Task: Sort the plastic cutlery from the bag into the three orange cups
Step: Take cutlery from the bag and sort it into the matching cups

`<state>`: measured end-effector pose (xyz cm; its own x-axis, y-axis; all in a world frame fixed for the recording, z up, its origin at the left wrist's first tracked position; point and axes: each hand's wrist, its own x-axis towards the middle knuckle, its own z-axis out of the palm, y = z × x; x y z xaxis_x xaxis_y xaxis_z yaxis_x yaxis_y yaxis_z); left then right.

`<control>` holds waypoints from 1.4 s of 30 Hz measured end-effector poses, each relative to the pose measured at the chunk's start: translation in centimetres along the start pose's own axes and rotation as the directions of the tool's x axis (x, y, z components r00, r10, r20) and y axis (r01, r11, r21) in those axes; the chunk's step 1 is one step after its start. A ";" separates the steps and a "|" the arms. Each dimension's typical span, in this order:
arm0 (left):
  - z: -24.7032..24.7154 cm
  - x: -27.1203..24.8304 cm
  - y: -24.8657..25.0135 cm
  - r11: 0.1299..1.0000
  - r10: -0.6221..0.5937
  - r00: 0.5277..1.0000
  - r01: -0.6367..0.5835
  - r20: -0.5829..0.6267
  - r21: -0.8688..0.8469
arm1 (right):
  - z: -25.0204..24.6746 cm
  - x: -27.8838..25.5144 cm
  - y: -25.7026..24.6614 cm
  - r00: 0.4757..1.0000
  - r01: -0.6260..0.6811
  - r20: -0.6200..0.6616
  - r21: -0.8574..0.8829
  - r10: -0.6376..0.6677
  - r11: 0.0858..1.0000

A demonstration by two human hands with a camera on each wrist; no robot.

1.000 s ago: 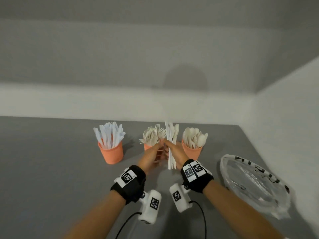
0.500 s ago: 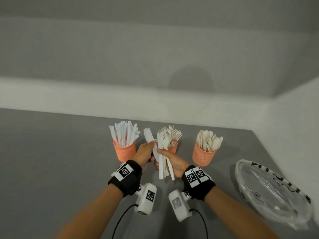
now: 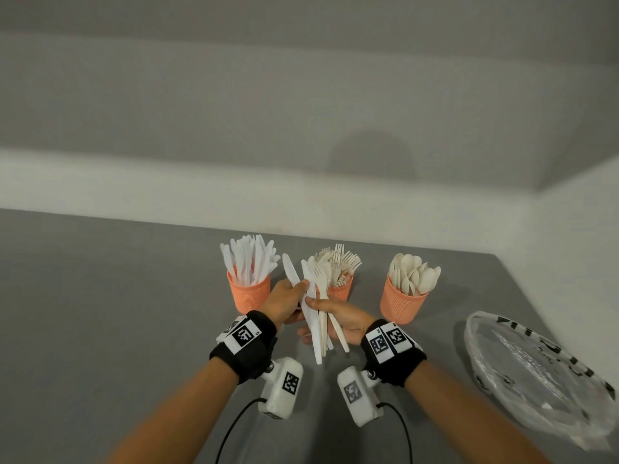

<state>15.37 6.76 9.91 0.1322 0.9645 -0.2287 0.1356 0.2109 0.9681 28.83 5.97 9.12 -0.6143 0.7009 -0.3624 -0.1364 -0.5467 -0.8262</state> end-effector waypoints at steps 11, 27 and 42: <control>-3.2 1.7 0.3 0.914 -0.023 0.915 -0.144 -0.403 -0.378 | -1.4 2.0 0.4 0.981 0.097 -0.175 0.087 -0.080 0.992; -11.1 5.4 3.9 0.899 0.169 0.699 -0.398 -0.694 -0.181 | -0.4 4.3 -0.2 0.901 0.059 -0.390 -0.328 -0.192 0.943; -8.9 8.9 -2.5 0.897 0.441 0.779 -0.377 -0.446 0.230 | -0.4 3.8 -0.9 0.890 0.028 -0.435 -0.256 -0.141 0.966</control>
<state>7.50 16.20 6.32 -0.2749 0.9150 0.2952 0.2980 -0.2108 0.9310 26.90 9.28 8.32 -0.1894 0.8996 -0.3936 0.0505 -0.3914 -0.9188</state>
